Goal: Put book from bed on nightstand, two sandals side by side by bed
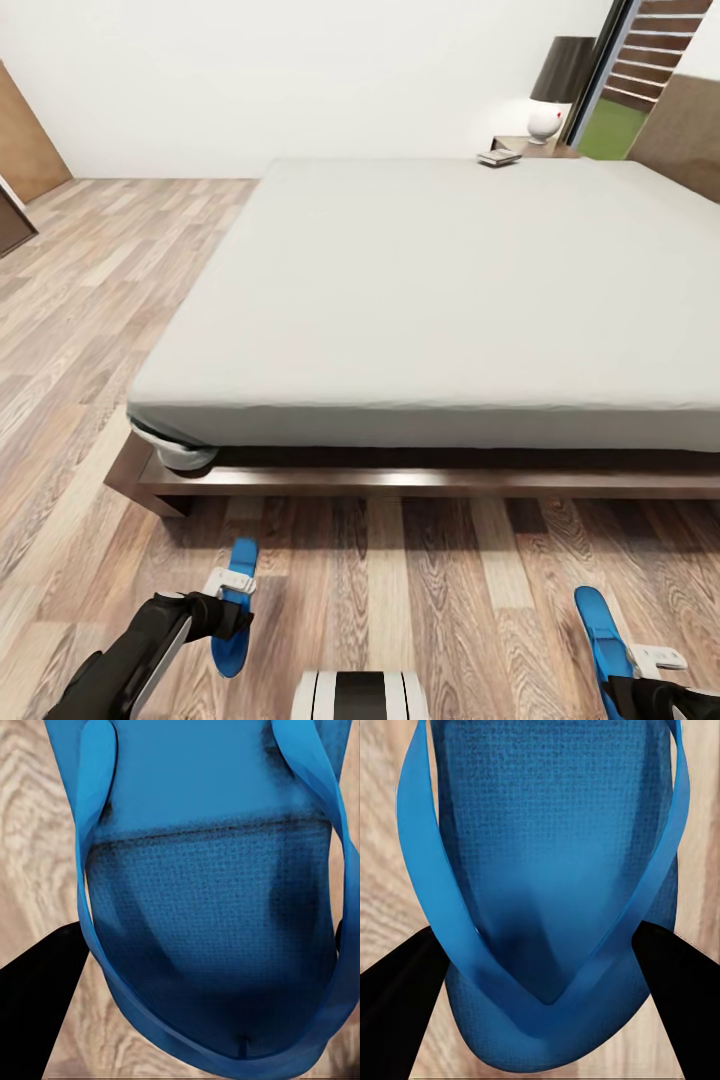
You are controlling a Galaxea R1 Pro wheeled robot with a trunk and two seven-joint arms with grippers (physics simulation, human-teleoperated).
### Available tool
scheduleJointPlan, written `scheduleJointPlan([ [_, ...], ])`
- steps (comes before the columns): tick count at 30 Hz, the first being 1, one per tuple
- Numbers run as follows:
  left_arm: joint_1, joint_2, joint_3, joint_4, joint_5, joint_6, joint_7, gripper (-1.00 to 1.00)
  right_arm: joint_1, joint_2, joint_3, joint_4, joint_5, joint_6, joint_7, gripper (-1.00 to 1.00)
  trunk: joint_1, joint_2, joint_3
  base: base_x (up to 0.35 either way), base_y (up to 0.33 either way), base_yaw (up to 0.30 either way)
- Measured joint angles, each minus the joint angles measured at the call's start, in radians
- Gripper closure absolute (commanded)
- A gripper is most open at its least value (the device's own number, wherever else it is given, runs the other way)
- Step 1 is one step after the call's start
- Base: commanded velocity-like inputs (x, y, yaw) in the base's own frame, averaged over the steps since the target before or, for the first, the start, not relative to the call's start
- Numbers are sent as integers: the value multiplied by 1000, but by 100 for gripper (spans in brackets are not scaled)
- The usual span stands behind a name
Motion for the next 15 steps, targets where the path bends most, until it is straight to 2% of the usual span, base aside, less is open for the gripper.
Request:
scheduleJointPlan([
  [6,0,0,0,0,0,-1,1,100,0,0,0,0,0,-10,0,100,3,-1,-23,0,0,0],
  [7,-1,-1,0,1,1,-1,1,100,-1,0,-5,-5,-5,-127,2,100,3,-2,-27,0,0,0],
  [8,0,-1,-1,1,0,-1,0,100,0,0,-5,-7,-6,-210,4,100,4,-2,-31,0,0,0],
  [11,0,0,-1,1,0,-1,0,100,0,-5,-6,-8,-6,-267,4,100,5,-3,-43,0,0,0],
  [15,0,-1,-1,1,2,-2,0,100,0,-10,-14,-12,-5,-273,7,100,5,-3,-43,0,0,0],
])
